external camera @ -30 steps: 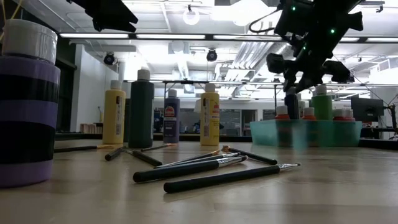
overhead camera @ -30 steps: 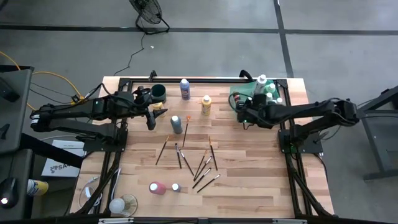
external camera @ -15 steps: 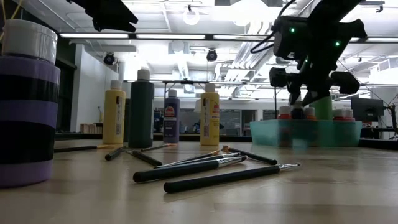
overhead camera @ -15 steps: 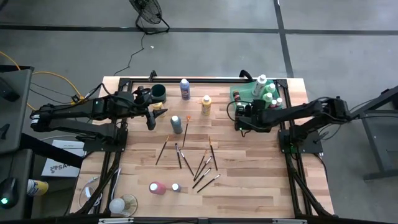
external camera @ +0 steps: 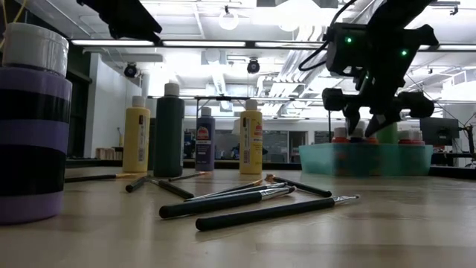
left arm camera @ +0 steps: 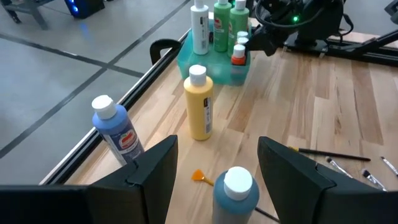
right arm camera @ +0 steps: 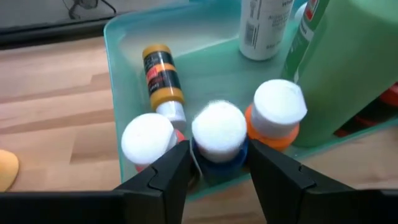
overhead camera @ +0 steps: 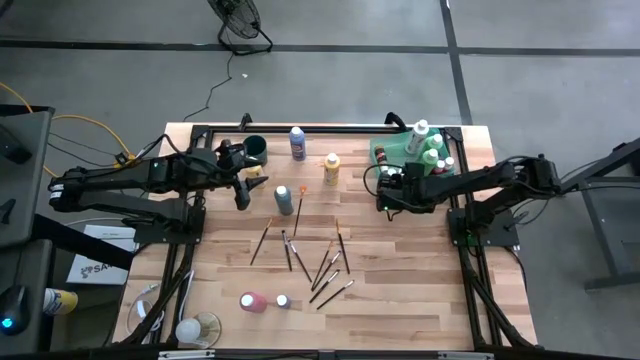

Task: Pick & Place Paint Supplies
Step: Put the small blue paint bottle into the green bin, then put the small purple paint bottle into the green bin

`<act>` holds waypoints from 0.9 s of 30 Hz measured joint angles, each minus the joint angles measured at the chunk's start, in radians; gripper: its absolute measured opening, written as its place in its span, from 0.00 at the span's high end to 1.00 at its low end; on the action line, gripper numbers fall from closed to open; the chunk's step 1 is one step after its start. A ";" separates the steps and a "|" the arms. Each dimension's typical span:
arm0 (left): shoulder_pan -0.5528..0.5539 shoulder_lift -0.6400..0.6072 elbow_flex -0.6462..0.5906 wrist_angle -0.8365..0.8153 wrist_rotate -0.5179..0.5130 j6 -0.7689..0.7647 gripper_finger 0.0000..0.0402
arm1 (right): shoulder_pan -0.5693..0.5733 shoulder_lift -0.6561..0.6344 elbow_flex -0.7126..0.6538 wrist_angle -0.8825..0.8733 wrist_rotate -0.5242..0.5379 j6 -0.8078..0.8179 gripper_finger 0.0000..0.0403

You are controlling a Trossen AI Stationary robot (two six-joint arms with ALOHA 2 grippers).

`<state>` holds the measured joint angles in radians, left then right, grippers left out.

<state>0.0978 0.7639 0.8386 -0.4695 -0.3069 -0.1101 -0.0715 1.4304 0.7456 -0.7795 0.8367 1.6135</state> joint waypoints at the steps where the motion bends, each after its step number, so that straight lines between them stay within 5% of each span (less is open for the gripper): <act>1: 0.000 0.000 0.000 -0.001 0.000 0.000 0.46 | 0.000 -0.003 0.000 -0.001 -0.007 -0.001 0.61; 10: 0.000 0.000 0.000 -0.005 0.000 0.000 0.46 | 0.000 -0.041 0.000 -0.034 -0.031 -0.012 0.58; 19: 0.000 0.000 0.000 -0.005 0.001 0.000 0.46 | 0.000 -0.175 0.000 -0.069 -0.033 -0.062 0.41; 27: 0.000 0.000 0.000 -0.005 0.140 -0.001 0.46 | 0.003 -0.329 0.000 -0.039 -0.175 -0.256 0.30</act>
<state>0.0982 0.7639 0.8387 -0.4744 -0.1671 -0.1112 -0.0689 1.1016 0.7456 -0.8188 0.6618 1.3579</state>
